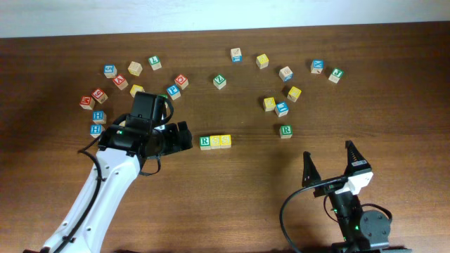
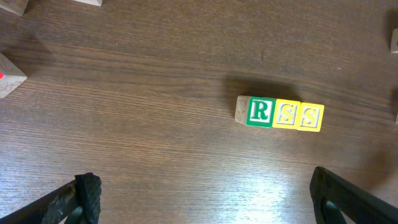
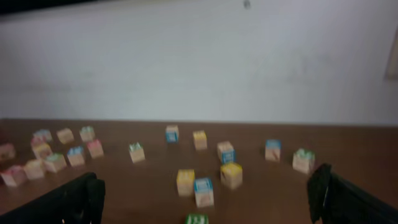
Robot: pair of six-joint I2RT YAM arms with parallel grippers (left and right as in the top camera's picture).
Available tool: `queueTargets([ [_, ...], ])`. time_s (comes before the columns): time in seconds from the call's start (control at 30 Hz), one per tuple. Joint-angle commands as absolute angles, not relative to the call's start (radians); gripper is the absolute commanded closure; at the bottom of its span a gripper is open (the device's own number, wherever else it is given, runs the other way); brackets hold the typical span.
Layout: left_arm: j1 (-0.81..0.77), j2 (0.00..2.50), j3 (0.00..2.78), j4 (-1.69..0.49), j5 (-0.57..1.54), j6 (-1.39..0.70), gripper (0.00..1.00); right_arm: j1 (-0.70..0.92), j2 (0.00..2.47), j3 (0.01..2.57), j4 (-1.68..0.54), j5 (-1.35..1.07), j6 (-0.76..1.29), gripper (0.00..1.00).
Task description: Spell out RSS
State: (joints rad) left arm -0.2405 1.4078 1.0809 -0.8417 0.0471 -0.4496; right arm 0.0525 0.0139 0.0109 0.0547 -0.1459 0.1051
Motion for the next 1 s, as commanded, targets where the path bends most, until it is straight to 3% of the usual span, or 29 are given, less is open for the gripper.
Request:
queueTargets([
  [0.0, -0.237, 1.396, 1.085, -0.840, 0.036, -0.444, 0.01, 0.045, 0.003, 0.006, 0.002, -0.098, 0.108, 0.01],
  [0.1, -0.237, 1.396, 1.085, -0.840, 0.036, -0.444, 0.01, 0.045, 0.003, 0.006, -0.075, -0.084, 0.107, 0.02],
  [0.97, -0.237, 1.396, 1.085, -0.840, 0.036, -0.444, 0.01, 0.043, 0.003, 0.006, -0.082, -0.040, 0.015, 0.02],
])
